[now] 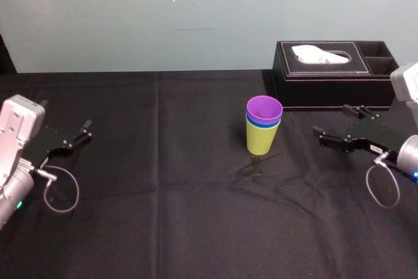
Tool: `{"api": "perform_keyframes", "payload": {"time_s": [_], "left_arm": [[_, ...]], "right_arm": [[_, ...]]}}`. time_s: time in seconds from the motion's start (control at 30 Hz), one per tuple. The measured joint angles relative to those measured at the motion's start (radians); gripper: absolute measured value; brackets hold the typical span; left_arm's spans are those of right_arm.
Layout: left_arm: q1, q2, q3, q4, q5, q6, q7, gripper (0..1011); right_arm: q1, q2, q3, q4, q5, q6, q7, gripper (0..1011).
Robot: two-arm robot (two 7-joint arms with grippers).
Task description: Stack the three plastic cups sequentially using one hand.
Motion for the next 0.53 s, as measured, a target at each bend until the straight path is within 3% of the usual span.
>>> {"api": "perform_keyframes", "payload": {"time_s": [0.53], "left_arm": [[0.000, 0.000, 0.000, 0.000, 0.000, 0.000, 0.000, 1010]], "right_arm": [[0.001, 0.001, -0.001, -0.003, 0.000, 0.001, 0.000, 1003]]}}
